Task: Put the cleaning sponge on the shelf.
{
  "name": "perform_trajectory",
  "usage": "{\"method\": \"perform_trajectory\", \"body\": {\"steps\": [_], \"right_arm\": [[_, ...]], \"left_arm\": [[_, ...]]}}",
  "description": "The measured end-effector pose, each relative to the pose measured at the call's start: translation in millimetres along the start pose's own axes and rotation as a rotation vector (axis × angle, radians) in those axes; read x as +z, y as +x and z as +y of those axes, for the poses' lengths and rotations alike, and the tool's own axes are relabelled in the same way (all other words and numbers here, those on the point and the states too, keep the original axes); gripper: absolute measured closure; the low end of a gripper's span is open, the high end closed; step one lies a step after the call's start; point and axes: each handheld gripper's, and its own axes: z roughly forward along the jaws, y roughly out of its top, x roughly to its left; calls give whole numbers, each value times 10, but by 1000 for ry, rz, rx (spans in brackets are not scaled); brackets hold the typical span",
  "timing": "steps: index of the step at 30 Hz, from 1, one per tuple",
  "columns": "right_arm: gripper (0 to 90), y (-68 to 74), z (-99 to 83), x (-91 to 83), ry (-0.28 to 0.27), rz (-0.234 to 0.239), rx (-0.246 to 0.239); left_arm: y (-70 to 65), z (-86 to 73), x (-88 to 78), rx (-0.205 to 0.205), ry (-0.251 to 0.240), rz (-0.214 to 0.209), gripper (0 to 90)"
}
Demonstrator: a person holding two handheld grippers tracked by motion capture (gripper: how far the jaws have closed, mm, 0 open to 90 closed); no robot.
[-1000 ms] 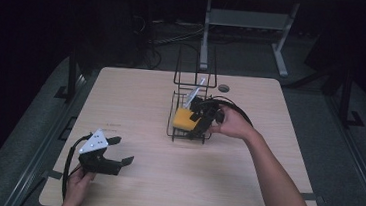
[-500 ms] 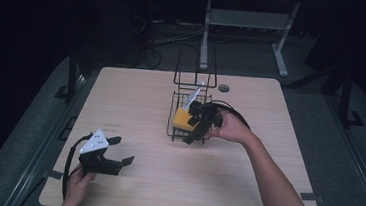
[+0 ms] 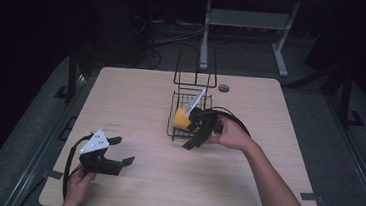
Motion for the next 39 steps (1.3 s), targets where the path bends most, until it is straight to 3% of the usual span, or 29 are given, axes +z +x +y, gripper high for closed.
{"method": "perform_trajectory", "body": {"steps": [12,39], "right_arm": [[166,143,-123,29,-10,-12,-26],[165,315,-605,-94,-22,-52,29]], "left_arm": [[0,0,1,2,1,-1,150],[-15,-1,7,6,7,-4,150]]}}
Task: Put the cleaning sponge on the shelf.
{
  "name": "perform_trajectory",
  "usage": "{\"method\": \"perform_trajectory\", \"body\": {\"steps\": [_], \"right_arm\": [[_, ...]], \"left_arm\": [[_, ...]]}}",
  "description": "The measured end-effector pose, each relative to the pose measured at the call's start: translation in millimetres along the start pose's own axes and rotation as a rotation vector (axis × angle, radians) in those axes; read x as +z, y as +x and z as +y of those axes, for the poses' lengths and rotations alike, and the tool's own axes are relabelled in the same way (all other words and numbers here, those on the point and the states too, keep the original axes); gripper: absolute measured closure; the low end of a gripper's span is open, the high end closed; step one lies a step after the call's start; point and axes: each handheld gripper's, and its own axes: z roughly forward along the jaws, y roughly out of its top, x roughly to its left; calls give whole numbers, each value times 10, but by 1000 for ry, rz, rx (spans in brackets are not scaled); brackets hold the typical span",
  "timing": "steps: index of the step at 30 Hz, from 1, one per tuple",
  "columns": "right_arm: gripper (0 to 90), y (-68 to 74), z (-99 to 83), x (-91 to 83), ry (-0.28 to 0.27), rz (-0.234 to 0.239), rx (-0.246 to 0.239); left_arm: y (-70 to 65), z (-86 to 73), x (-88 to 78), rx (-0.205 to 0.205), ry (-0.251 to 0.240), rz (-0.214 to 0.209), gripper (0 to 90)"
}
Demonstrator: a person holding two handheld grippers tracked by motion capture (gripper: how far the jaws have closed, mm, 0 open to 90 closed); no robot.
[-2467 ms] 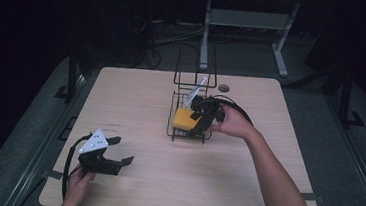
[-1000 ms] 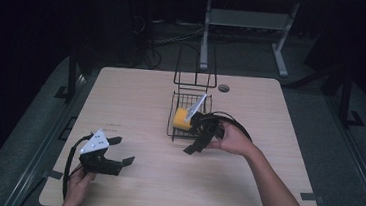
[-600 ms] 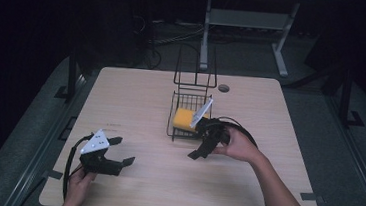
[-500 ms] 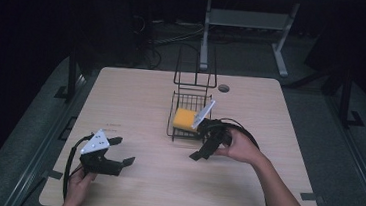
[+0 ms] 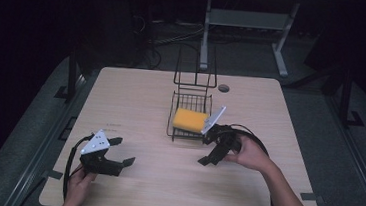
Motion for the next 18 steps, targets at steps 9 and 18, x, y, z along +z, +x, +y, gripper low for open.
{"method": "perform_trajectory", "body": {"steps": [9,18], "right_arm": [[165,35,-162,-48,0,-12,21],[164,133,-351,-128,2,-45,40]], "left_arm": [[-10,3,9,8,3,-3,150],[-32,8,28,11,3,-5,150]]}}
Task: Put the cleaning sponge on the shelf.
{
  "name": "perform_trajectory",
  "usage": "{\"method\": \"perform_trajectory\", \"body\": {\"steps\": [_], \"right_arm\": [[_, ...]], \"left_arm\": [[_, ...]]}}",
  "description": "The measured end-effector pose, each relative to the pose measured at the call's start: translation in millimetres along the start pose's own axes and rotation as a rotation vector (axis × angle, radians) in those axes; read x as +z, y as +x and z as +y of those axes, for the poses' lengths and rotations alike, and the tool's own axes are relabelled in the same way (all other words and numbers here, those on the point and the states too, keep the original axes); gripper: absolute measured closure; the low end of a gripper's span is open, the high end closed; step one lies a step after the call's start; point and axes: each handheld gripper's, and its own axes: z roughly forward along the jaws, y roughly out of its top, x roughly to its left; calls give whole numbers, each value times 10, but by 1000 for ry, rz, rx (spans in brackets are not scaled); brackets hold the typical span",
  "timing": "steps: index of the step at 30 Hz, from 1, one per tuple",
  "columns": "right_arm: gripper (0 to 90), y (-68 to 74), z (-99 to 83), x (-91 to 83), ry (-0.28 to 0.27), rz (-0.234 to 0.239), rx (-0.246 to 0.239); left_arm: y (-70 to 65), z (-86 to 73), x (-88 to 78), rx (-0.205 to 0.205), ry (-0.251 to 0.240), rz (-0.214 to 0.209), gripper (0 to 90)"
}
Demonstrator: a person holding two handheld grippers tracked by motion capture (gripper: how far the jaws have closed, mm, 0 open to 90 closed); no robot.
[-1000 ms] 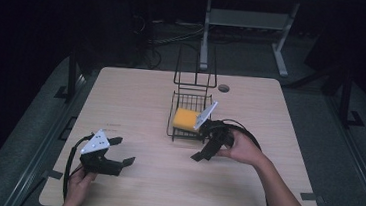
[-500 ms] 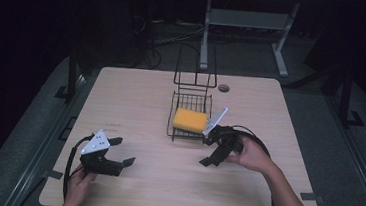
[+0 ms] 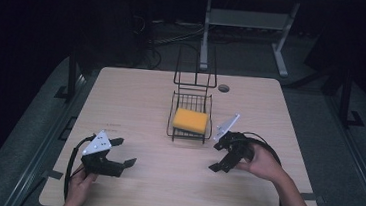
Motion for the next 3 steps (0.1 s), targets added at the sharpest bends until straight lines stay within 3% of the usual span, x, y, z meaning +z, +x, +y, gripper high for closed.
{"method": "perform_trajectory", "body": {"steps": [3], "right_arm": [[161,88,-101,-39,-3,-34,-8]], "left_arm": [[-7,-1,12,-3,2,-1,150]]}}
